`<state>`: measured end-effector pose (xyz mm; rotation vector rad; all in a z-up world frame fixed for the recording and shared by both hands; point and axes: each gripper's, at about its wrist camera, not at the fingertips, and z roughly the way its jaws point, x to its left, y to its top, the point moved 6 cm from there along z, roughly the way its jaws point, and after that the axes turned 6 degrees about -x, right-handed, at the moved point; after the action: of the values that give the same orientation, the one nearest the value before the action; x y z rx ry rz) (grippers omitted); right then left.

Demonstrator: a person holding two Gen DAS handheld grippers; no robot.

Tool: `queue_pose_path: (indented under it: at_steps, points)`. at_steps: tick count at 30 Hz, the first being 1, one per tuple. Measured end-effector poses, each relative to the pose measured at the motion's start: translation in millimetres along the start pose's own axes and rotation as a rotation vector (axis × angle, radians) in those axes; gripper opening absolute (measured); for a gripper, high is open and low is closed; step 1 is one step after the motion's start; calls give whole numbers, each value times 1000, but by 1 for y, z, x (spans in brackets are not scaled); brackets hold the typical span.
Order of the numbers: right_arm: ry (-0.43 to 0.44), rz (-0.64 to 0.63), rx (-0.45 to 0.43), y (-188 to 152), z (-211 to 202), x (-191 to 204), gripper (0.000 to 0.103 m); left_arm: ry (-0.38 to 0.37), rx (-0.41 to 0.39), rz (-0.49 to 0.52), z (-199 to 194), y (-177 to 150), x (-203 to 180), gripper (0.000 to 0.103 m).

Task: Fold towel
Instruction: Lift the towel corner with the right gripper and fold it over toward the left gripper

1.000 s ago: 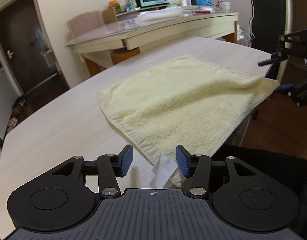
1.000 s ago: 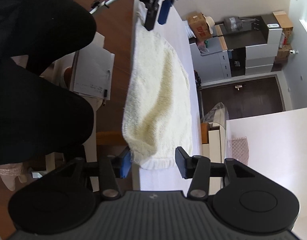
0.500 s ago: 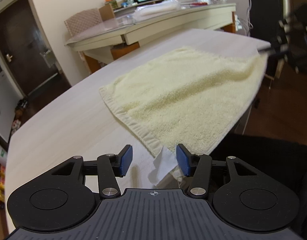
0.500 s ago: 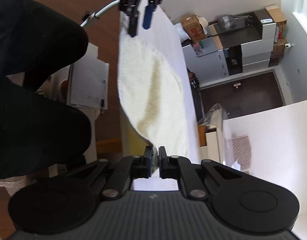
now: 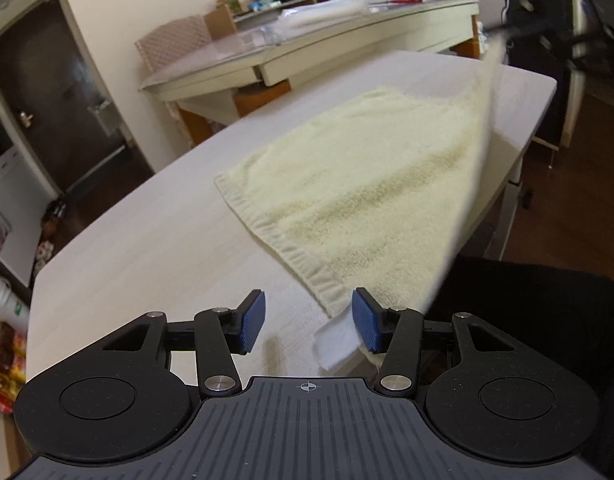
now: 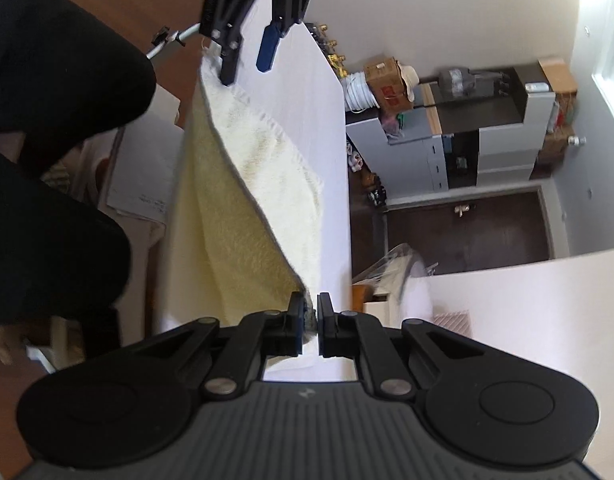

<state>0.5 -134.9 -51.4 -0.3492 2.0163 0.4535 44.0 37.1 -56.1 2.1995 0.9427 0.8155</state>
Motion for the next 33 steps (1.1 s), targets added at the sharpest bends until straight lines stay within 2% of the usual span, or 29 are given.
queue_pose_path:
  at_steps: [6, 18, 23, 31, 33]
  points:
    - [6, -108, -32, 8, 38, -29, 8, -18, 3, -4, -4, -6, 3, 53]
    - [137, -243, -109, 41, 146, -75, 8, 55, -79, -172, -21, -15, 43, 53]
    - [239, -280, -143, 61, 201, -67, 8, 78, -105, -234, -25, -20, 57, 53]
    - [331, -243, -152, 74, 273, -45, 8, 48, -85, -267, -17, -31, 59, 54]
    - [345, -223, -146, 73, 290, -36, 20, 44, -82, -273, -16, -33, 60, 54]
